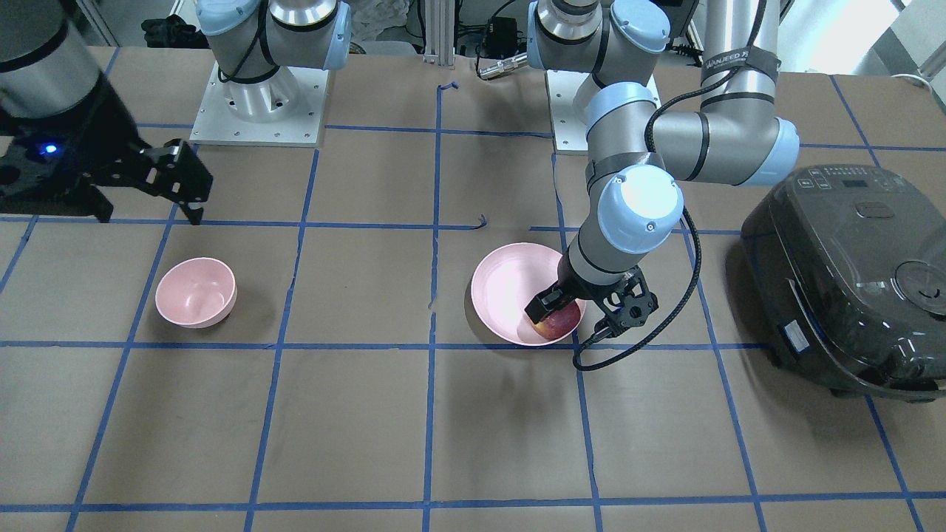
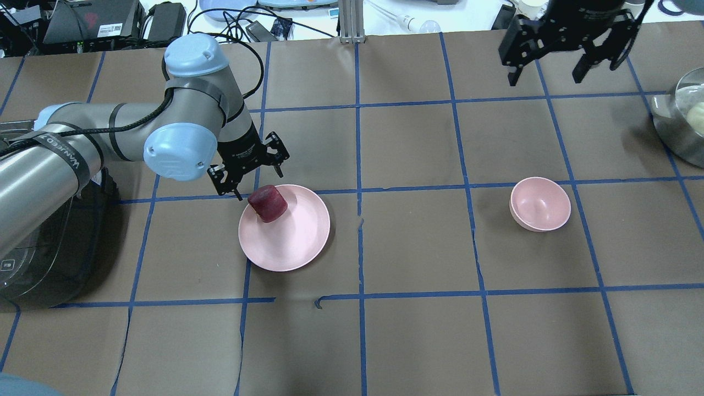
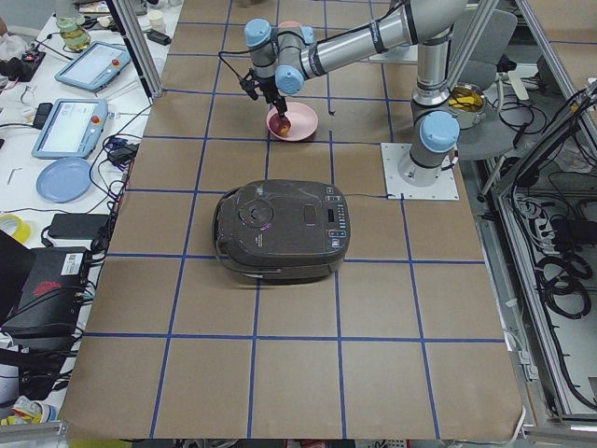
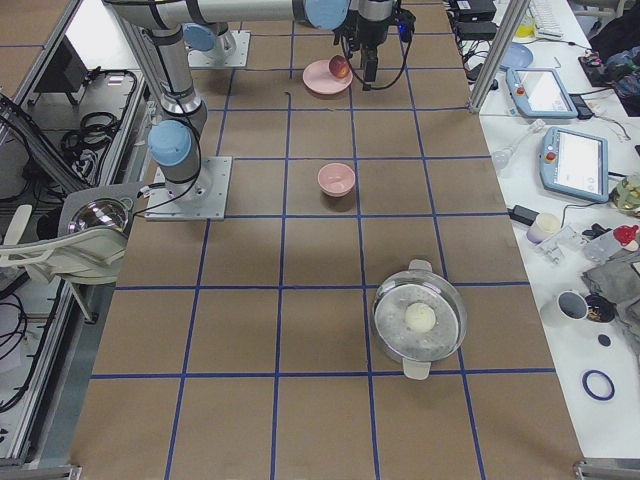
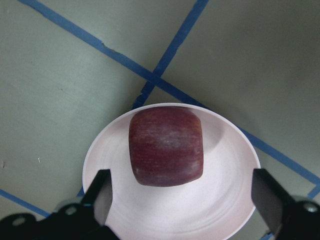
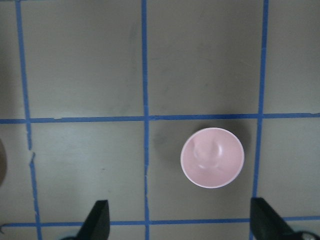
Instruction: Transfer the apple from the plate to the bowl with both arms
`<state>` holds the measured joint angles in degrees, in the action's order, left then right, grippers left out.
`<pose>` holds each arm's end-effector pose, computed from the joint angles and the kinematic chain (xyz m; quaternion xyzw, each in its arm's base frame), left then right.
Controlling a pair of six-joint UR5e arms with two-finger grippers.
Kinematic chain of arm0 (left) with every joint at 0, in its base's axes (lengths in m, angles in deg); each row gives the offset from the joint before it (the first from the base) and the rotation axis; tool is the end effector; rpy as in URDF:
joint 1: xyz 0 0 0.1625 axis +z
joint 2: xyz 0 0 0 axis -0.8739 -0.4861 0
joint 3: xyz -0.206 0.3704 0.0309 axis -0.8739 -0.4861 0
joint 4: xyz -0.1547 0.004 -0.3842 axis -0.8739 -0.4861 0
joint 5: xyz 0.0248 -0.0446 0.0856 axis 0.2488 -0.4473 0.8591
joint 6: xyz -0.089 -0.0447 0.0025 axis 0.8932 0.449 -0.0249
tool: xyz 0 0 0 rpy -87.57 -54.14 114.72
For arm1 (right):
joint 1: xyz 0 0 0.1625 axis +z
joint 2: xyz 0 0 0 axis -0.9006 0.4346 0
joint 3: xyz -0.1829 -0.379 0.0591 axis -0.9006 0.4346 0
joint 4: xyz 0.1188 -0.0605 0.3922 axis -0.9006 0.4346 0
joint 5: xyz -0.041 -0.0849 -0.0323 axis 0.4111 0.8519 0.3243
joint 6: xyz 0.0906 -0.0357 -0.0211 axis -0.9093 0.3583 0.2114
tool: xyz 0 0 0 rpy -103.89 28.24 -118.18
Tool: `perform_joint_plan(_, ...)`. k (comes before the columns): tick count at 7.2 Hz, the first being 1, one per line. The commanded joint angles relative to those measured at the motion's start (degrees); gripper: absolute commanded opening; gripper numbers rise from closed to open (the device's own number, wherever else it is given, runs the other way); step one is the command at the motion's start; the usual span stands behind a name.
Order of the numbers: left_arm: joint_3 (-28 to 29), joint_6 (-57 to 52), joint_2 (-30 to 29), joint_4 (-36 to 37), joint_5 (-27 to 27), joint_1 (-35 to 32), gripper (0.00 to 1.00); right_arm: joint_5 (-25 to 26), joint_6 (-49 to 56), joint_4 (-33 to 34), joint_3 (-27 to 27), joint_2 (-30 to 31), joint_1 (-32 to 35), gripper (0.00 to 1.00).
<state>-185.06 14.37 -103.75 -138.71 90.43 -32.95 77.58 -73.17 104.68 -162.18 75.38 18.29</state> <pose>-0.1744 -0.5428 0.2555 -0.2922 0.9534 0.0750 0.0066 0.0612 -0.5513 0.5022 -0.0018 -0.9999 -0.0096 0.0031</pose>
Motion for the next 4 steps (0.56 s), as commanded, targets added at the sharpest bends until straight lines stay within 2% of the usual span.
perform_joint_plan(1,-0.89,-0.07,-2.81,3.23,-1.68,0.00,1.00,0.21,9.41,6.60,-8.23,0.04,-8.59,1.00)
perform_joint_plan(2,-0.89,-0.50,-3.87,3.67,-1.25,0.00,1.00,0.21,11.27,10.47,-12.54,0.21,-9.92,1.00)
perform_joint_plan(3,-1.15,-0.86,-4.57,3.59,-1.25,-0.09,1.00,0.30,11.72,17.21,-17.89,-0.05,-10.89,1.00)
perform_joint_plan(4,-1.77,-2.08,-4.93,3.67,-0.99,-0.09,1.00,0.12,12.25,25.98,-25.86,-0.83,-12.55,1.00)
